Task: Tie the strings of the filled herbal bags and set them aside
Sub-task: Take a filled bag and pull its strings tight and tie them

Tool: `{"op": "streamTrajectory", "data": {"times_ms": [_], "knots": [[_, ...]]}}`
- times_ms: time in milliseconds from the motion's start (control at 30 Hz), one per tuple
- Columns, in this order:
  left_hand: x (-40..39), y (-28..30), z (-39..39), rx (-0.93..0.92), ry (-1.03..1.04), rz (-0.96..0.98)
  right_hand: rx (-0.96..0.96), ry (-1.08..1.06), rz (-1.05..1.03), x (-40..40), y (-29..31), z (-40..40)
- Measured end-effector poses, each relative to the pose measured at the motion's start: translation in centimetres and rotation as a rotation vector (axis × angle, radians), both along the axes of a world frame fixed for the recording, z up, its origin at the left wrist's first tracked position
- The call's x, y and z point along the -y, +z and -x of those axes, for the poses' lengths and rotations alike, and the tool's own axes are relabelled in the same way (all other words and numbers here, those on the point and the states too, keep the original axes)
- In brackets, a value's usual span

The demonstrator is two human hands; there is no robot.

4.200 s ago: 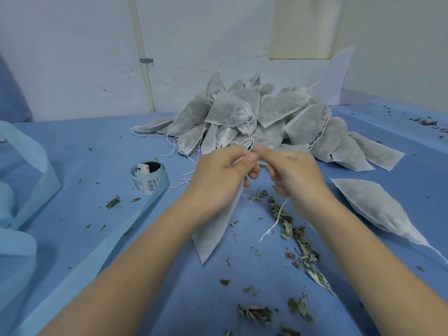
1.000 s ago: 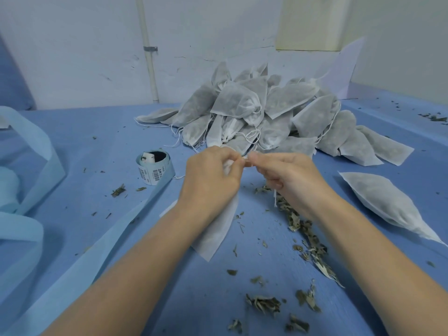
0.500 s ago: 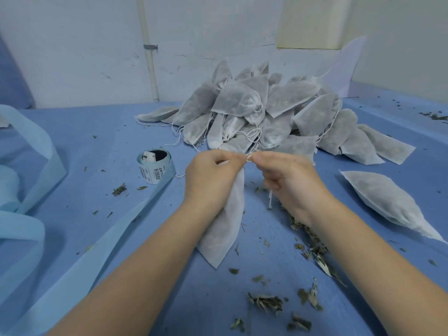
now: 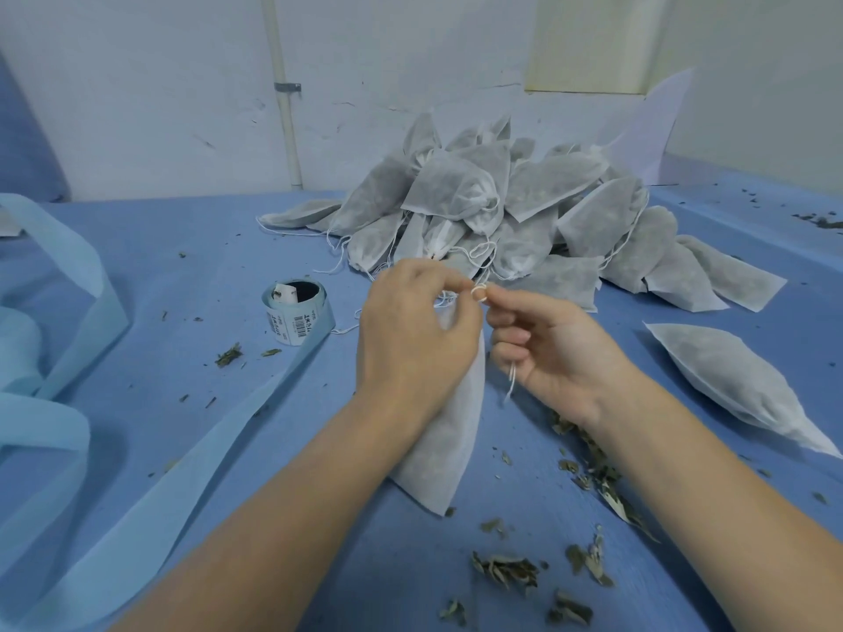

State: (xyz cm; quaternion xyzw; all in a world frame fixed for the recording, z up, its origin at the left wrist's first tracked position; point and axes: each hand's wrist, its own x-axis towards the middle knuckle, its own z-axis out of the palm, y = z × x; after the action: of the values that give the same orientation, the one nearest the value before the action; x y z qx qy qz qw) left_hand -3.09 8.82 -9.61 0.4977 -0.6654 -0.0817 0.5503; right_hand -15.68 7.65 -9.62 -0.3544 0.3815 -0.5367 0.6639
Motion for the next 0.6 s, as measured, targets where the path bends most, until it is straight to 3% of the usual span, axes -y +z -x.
{"op": "streamTrajectory", "data": {"times_ms": [200, 333, 400, 500, 600], "knots": [[0.5, 0.2, -0.4, 0.065, 0.021, 0.041, -0.092, -0.051, 0.077, 0.1, -0.1, 0.0], [0.6, -0.3, -0.6, 0.337, 0.082, 0.23, -0.336, -0.135, 0.212, -0.2, -0.5, 0.0], [0.6, -0.8, -0.7, 0.384, 0.122, 0.275, -0.418, -0.163, 0.25, -0.3, -0.6, 0.1], [0.6, -0.5, -0.5, 0.29, 0.097, 0.136, -0.39, -0.185, 0.276, -0.5, -0.5, 0.2], [0.7, 0.6, -0.1, 0.016, -0.046, -0.176, -0.353, -0.2, 0.317, -0.5, -0.4, 0.0]]}}
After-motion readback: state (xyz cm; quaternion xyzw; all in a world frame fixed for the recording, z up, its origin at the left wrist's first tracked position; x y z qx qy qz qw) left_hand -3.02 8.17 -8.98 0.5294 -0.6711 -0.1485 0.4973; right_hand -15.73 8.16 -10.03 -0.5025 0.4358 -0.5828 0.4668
